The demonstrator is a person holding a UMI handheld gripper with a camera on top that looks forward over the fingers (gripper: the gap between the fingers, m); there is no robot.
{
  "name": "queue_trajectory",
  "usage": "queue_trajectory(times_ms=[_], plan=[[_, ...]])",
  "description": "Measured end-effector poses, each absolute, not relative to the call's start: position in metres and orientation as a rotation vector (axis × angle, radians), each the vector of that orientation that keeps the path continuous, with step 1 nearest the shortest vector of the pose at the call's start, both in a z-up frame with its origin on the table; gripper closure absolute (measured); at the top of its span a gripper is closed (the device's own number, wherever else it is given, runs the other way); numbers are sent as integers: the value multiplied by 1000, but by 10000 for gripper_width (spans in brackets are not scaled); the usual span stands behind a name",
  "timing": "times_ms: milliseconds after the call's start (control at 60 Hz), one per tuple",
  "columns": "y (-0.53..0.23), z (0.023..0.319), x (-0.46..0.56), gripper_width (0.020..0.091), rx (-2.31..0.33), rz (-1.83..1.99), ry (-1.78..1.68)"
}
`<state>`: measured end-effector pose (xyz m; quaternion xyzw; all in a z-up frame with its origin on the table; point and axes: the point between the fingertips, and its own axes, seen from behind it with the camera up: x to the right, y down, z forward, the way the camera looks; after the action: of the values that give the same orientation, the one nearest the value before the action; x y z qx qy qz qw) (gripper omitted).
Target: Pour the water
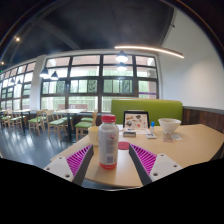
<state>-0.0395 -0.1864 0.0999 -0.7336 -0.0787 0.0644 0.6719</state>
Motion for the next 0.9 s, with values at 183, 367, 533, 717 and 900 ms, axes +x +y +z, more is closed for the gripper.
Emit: queue_trajectory(times_ms=[183,367,533,717,900], plan=[[-114,100,-55,286,-1647,14,-113],[-73,109,-57,591,-1601,-43,-38],[-67,108,-51,660,-1571,-50,45],[-66,107,-53,733,-1582,-47,30],[-52,132,-42,733,-1581,-220,-160]])
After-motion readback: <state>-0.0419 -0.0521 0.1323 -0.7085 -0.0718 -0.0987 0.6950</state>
